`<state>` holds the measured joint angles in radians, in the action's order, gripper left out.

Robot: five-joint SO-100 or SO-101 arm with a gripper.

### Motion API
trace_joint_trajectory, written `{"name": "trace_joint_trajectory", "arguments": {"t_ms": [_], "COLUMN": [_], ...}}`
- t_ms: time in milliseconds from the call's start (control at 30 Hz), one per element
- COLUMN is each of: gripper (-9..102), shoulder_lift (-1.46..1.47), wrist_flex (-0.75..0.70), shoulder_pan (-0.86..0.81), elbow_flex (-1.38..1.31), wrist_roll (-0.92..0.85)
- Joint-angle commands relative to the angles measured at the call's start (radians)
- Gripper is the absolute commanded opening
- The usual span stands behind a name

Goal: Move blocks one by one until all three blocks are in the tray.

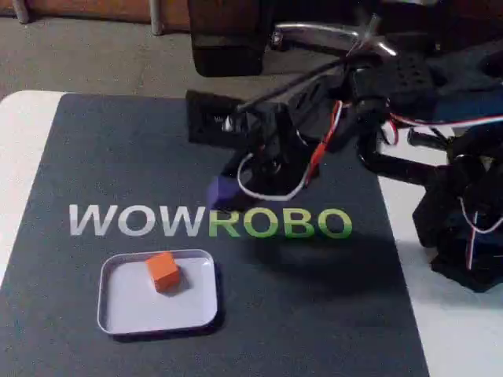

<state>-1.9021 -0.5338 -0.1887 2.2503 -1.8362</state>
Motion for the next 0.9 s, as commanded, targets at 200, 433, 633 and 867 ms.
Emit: {"name": "trace_joint_trajectory", "arguments": {"t_ms": [200, 433, 633, 867], "gripper": [-8, -8, -8, -8], "shoulder_lift": [0.173, 0.253, 0.279, 0.302], "wrist_flex": [0.215, 0.212, 0.213, 0.215], "shoulder_pan": [0.115, 0.152, 0.196, 0.239], "elbow_flex": [-0.115, -0.164, -0.166, -0.169], "wrist_roll": [0.067, 0.014, -0.049, -0.081]}}
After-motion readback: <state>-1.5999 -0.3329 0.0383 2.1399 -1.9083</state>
